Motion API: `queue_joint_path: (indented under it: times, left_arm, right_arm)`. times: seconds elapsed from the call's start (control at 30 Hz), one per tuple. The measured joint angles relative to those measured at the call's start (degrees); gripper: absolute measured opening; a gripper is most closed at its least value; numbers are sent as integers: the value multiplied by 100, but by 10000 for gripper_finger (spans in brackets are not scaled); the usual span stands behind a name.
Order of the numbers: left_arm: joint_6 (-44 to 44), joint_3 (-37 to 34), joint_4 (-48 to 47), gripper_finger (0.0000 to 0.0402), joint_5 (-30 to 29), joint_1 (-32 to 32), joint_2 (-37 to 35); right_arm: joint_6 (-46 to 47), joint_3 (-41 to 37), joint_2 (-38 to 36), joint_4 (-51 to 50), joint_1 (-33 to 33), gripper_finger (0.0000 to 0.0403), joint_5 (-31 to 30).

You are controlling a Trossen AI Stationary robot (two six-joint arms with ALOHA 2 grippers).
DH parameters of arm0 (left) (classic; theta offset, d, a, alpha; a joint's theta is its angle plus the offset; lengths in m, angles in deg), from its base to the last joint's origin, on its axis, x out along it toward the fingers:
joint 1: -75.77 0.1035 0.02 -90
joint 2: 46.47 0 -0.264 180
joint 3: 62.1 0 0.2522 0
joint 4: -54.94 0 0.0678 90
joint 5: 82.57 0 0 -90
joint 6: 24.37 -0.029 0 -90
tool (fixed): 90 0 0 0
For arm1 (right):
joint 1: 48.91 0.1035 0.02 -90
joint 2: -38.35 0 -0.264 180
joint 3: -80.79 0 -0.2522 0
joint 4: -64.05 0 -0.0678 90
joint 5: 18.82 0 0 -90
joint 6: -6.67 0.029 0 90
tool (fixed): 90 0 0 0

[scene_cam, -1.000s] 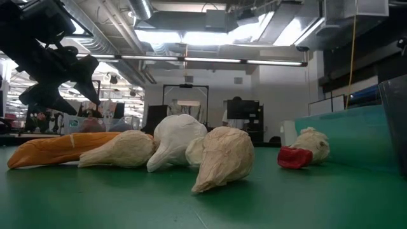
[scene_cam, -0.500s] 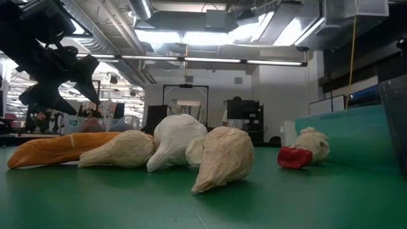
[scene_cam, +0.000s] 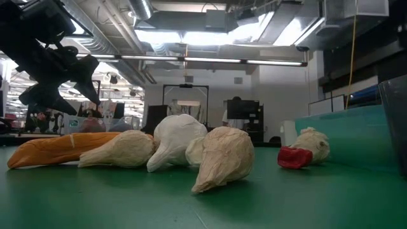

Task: Sort produce into baskets
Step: Put the green bell pepper into the blue bin

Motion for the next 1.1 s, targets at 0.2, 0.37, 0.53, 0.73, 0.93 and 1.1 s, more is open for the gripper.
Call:
queue_joint_path:
  times: [0.2,0.37,0.53,0.73,0.93,1.1]
  left_arm:
    - [0,0,0,345,0,0,2]
    - [2,0,0,345,0,2,1]
    - [26,0,0,345,0,2,0]
    - [26,0,0,345,0,0,0]
    - [26,0,0,345,0,0,1]
    - [26,0,0,345,0,2,1]
  right_arm:
    - [-927,1056,-107,-422,-22,241,-1204]
    - [-2875,2070,-78,-368,-693,241,-1993]
    - [-5747,2739,211,342,-2088,241,-1456]
    - [-8890,3130,755,1063,-3890,241,747]
    - [-10114,3179,1610,1069,-4932,241,1889]
    - [-10854,3178,2592,995,-5044,241,2252]
